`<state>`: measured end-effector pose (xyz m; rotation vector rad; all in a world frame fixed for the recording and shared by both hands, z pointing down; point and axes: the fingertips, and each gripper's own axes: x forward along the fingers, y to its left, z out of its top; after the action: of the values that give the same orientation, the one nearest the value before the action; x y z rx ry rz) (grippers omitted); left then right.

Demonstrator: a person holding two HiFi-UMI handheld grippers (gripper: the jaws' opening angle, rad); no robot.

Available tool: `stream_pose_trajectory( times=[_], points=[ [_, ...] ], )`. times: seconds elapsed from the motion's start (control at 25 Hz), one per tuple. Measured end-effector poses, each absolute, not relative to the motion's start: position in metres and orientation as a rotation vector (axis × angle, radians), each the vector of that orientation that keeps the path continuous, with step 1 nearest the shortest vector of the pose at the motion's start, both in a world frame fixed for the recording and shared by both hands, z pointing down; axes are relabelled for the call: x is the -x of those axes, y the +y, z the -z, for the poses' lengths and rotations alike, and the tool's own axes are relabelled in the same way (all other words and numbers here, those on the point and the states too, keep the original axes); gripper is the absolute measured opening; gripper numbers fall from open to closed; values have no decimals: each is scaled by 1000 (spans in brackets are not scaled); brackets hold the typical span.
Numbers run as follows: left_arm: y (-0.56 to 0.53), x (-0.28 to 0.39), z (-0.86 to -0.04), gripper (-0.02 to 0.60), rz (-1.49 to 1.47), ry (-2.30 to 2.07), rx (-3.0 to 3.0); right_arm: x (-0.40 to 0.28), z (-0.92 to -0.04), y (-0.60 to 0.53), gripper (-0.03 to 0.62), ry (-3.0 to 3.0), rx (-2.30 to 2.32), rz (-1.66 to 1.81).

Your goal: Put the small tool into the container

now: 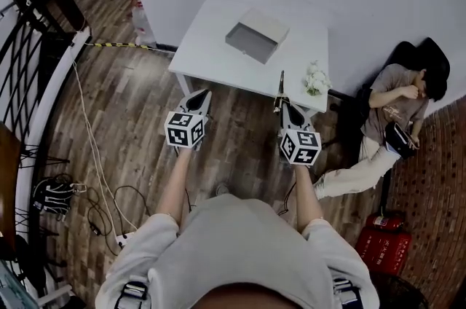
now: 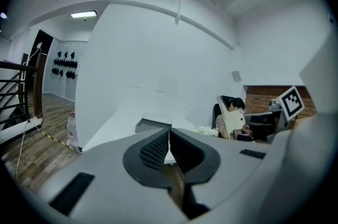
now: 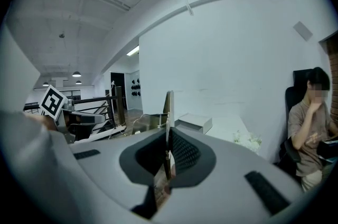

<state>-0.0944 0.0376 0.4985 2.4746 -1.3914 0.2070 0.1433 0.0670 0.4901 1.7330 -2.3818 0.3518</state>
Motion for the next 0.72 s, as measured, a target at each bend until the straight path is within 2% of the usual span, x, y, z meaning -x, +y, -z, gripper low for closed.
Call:
stream_pose_trajectory(
  times=[0.72],
  points=[
    [-17, 108, -510, 12, -236, -1377, -2479, -133, -513, 15, 0, -2363, -1735, -392]
  ],
)
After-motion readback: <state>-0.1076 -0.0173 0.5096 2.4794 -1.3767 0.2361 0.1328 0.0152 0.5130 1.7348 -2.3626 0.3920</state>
